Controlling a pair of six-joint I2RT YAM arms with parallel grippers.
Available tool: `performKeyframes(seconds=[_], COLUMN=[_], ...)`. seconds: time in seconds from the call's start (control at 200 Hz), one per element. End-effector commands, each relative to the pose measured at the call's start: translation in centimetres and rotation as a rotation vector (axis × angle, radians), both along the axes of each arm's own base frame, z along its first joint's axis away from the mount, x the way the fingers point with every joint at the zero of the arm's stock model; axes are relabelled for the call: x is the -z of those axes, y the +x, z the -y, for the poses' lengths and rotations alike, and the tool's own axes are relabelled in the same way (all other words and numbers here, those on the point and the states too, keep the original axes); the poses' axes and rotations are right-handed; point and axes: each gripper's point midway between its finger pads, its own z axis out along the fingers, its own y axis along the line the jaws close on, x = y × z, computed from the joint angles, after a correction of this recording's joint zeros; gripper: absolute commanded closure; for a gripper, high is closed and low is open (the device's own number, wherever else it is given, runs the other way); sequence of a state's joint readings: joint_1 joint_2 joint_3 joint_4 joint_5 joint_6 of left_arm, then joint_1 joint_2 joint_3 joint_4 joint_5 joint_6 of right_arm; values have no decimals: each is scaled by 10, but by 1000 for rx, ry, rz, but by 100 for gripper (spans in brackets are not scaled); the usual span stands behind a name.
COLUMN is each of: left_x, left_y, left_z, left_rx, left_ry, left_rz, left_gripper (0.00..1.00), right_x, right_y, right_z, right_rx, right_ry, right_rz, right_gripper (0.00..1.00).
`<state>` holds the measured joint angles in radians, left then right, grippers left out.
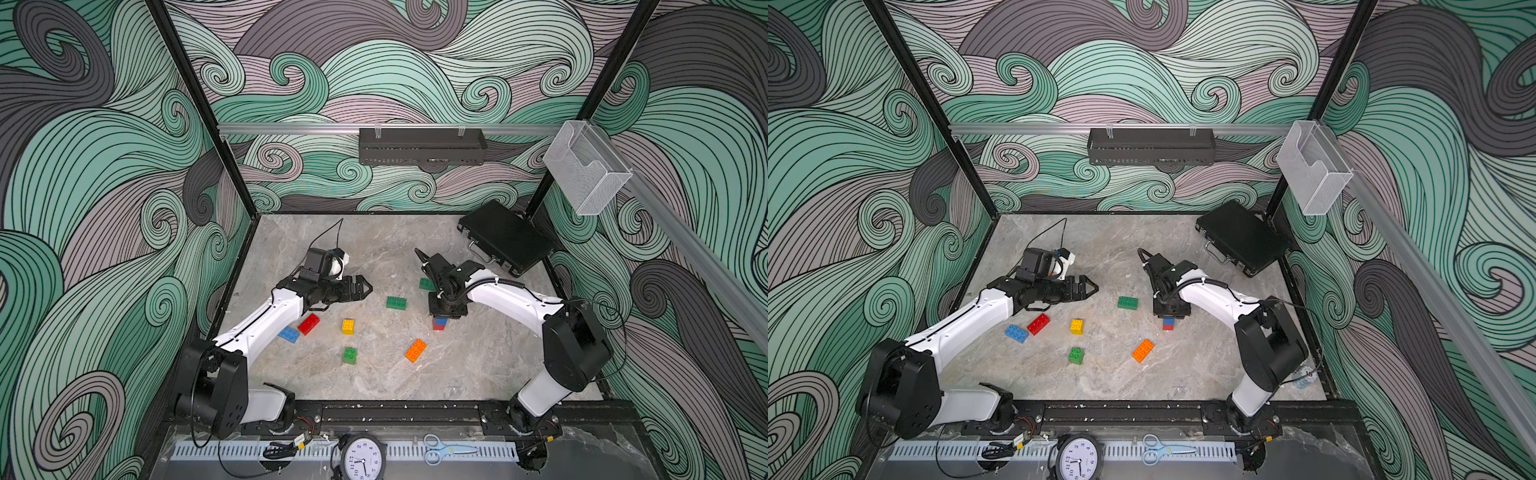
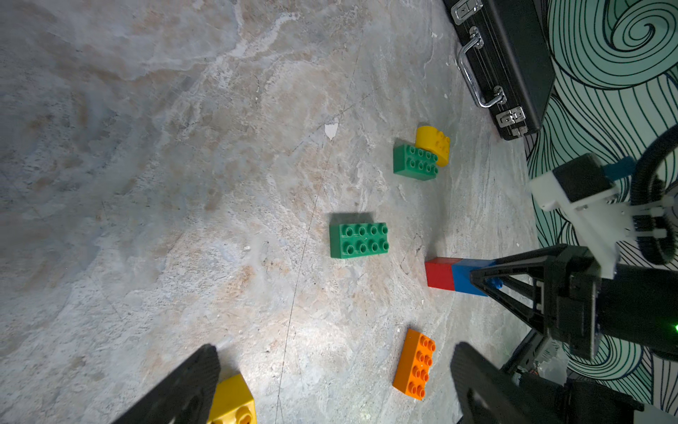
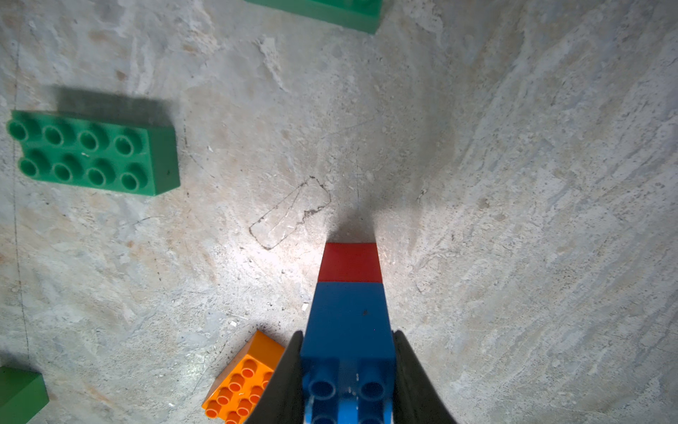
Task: Assemble an ice cream with lego
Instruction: Assemble the lego brick with the lego brick.
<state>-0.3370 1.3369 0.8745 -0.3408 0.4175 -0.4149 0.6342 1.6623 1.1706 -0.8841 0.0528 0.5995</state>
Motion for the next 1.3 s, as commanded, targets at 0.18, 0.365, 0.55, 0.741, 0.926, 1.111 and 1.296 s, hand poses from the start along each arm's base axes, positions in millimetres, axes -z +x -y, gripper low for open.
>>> performKeyframes(seconds=[0.18, 0.365, 0.55, 0.741, 0.926, 1.111, 1.296], left_x=[-6, -6, -6, -7, -7, -8, -9], left_y=[-3, -3, -3, -4, -4, -4, -4], left_z=[-2, -2, -3, -3, -4, -4, -3], left_rx=[-5, -6, -8, -11, -12, -14, -13], left_ry=[12, 14, 15, 17, 18, 16, 13], left_rz=[18, 19, 18, 23, 26, 29, 30], left_gripper=[1, 1, 2, 1, 1, 1, 1], right_x=[20, 16, 10, 9, 1, -7, -3], right_y=[-37, -35, -33, -33, -34, -34, -34], right_z=[31, 30, 29, 27, 22, 21, 8], right_rx=[11, 14, 16, 18, 19, 24, 6], right_ry=[-139, -128, -114, -100, -55, -21, 51], right_rz=[-169, -152, -129, -123, -110, -80, -87], right_gripper=[74, 66, 59, 51, 44, 38, 36])
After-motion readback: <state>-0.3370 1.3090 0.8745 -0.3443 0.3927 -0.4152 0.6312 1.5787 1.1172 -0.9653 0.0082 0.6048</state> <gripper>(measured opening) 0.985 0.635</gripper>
